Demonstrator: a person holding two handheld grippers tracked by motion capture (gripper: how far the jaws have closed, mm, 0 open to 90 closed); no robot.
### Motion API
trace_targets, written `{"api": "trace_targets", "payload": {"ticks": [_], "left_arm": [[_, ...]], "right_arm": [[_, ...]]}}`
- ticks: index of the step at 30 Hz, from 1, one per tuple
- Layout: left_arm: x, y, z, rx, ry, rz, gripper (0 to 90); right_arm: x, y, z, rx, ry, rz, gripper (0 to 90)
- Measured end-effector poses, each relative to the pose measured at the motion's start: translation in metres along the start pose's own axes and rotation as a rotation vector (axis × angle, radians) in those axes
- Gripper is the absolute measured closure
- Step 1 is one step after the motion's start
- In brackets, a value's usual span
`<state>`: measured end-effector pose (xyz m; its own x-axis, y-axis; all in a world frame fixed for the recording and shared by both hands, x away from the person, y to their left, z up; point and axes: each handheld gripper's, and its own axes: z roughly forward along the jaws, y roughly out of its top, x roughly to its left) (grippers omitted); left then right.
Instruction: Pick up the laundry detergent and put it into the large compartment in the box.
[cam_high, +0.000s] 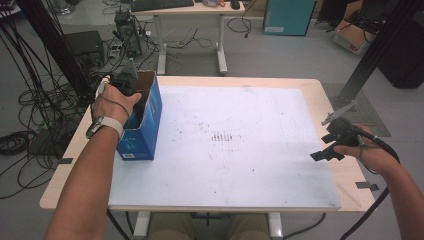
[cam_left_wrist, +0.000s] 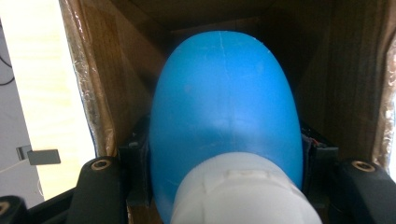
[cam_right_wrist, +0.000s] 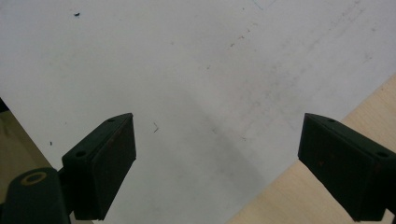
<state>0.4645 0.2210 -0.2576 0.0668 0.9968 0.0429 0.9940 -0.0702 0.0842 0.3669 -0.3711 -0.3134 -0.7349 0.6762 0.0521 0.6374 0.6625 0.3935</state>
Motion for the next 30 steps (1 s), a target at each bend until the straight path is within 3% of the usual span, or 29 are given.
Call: {"api": "trace_targets", "payload": {"ticks": [30], "left_arm": [[-0.0006,-0.0009,0.0,0.006,0.005,0.002,37.5]], "right_arm": [[-0.0004,-0.0014,-0.0009,-0.004,-0.001,0.0,11.3]]}}
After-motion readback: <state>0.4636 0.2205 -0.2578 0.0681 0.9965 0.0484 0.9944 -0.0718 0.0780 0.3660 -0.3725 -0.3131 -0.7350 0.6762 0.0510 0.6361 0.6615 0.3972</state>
